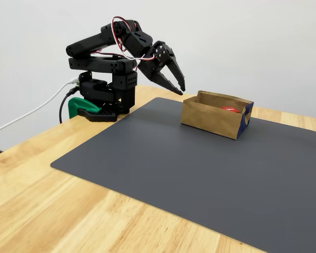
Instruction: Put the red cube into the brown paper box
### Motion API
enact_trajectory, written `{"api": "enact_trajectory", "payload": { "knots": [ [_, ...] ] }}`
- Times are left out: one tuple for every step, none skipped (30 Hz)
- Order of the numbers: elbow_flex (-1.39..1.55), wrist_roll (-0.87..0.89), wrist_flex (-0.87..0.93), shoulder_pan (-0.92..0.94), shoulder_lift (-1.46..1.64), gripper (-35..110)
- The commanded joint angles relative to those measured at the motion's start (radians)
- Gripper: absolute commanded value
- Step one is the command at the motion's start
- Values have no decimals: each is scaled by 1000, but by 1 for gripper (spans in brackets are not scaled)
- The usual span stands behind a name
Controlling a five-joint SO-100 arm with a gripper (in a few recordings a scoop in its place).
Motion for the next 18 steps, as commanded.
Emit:
{"api": "enact_trajectory", "payload": {
  "knots": [
    [-2,-2,15,20,2,0],
    [-2,-17,15,20,2,0],
    [-2,-25,17,25,2,0],
    [-2,-25,17,26,2,0],
    [-2,-26,17,25,2,0],
    [-2,-28,17,25,2,0],
    [-2,-25,17,26,2,0],
    [-2,-25,17,26,2,2],
    [-2,-25,17,26,2,1],
    [-2,-28,17,25,2,0],
    [-2,-32,17,20,2,0],
    [-2,-37,17,17,2,0],
    [-2,-40,17,14,2,0],
    [-2,-44,17,12,2,0],
    [-2,-46,18,11,2,0],
    [-2,-48,18,9,2,0],
    [-2,-48,18,9,2,0],
    [-2,-48,18,9,2,0]
  ]
}}
